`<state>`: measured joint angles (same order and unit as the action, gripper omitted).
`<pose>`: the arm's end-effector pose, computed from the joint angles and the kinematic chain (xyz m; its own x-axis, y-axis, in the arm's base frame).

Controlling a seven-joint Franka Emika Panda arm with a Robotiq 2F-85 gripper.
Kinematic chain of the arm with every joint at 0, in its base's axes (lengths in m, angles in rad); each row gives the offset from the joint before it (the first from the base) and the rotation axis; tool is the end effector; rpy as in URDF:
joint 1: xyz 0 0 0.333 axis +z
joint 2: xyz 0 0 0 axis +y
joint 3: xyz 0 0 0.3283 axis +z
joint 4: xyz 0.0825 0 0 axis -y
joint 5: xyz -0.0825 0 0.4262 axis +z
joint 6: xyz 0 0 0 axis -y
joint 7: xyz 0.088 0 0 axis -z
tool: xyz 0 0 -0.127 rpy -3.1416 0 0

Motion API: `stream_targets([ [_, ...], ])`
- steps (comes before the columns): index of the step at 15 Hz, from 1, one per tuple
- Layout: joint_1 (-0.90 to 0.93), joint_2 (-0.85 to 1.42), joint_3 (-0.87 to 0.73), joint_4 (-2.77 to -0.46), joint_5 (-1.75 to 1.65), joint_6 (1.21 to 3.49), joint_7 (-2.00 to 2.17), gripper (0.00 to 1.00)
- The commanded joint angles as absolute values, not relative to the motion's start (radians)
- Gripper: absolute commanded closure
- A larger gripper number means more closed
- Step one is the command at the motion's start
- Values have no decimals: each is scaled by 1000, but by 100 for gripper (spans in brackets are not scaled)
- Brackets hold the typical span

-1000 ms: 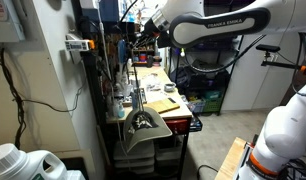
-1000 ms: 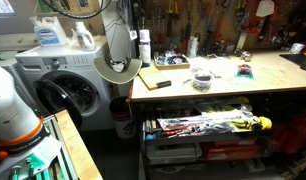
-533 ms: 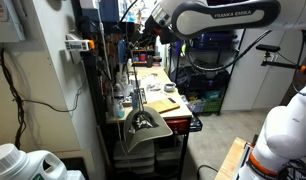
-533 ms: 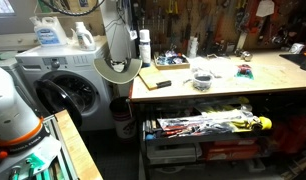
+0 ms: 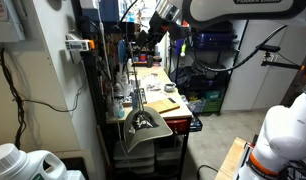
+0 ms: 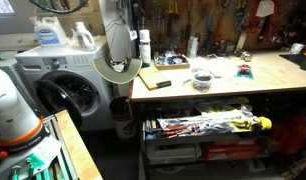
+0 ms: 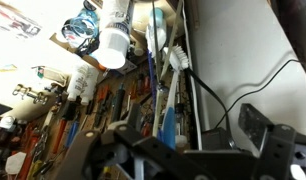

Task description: Hang the hat on the stand.

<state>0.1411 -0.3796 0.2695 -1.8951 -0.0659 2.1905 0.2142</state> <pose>0.4753 0.2347 0.7222 0.7547 0.1896 0.6280 0.2191 -0.9752 0.0311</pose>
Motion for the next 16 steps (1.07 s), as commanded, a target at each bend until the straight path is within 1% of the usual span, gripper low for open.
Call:
stream_targets([
  [1, 172, -462, 264, -1986, -3, 2195, 243, 0],
  [3, 178, -498, 270, -2037, 8, 2205, 253, 0],
  [8, 150, -571, 287, -2116, 7, 2067, 389, 0],
  [12, 126, -571, 298, -2090, -1, 1837, 471, 0],
  [16, 109, -558, 318, -2045, -27, 1680, 516, 0],
])
